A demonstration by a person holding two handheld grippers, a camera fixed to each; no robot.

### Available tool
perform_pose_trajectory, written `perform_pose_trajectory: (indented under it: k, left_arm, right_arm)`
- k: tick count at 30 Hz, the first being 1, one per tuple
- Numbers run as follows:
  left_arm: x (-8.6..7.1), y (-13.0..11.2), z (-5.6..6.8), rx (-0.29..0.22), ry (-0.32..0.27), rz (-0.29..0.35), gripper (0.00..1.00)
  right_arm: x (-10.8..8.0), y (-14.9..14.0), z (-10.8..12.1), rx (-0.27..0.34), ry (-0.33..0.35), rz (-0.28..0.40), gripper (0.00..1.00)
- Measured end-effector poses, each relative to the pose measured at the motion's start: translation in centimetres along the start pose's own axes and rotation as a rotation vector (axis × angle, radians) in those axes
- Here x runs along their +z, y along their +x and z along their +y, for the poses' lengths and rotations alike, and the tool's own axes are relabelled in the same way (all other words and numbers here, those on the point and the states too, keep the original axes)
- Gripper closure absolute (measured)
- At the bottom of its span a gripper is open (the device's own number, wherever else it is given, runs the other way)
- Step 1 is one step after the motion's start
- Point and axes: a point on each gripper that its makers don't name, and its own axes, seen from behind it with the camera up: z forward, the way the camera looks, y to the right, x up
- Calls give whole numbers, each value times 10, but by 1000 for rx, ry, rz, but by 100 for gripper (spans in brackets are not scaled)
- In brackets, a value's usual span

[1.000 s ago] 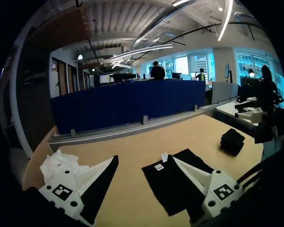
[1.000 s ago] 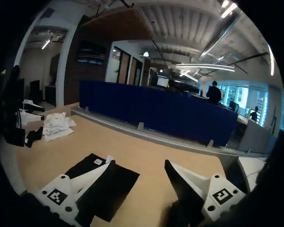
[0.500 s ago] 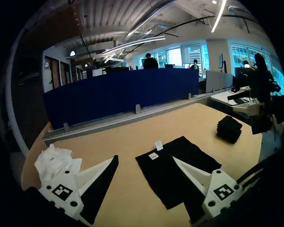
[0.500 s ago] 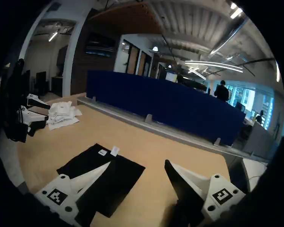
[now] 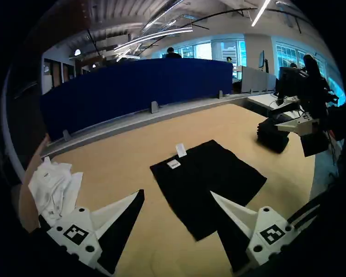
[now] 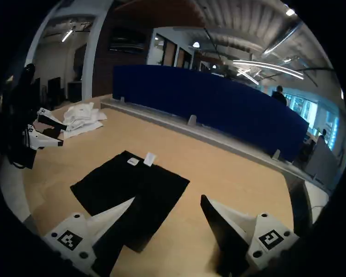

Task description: Fold towel

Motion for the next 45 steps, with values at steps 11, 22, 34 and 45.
perform_pose_trajectory:
  k: [11,22,34,45]
  left_arm:
    - [17,-61,21,-11,-72,-129,5]
    - [30,-101,30,0,-104,-224,5]
    - [38,-130,46,26,-151,-307,5]
    - [40,-140,50,47,-160,-337,5]
  right_arm:
    - [22,-52,-26,-10,59,-87,0]
    - [37,-98,-40,-16,99,-172,0]
    - [39,-136,-50,-21,129,-235,0]
    - [34,-159,-55,-23,144,-280,4]
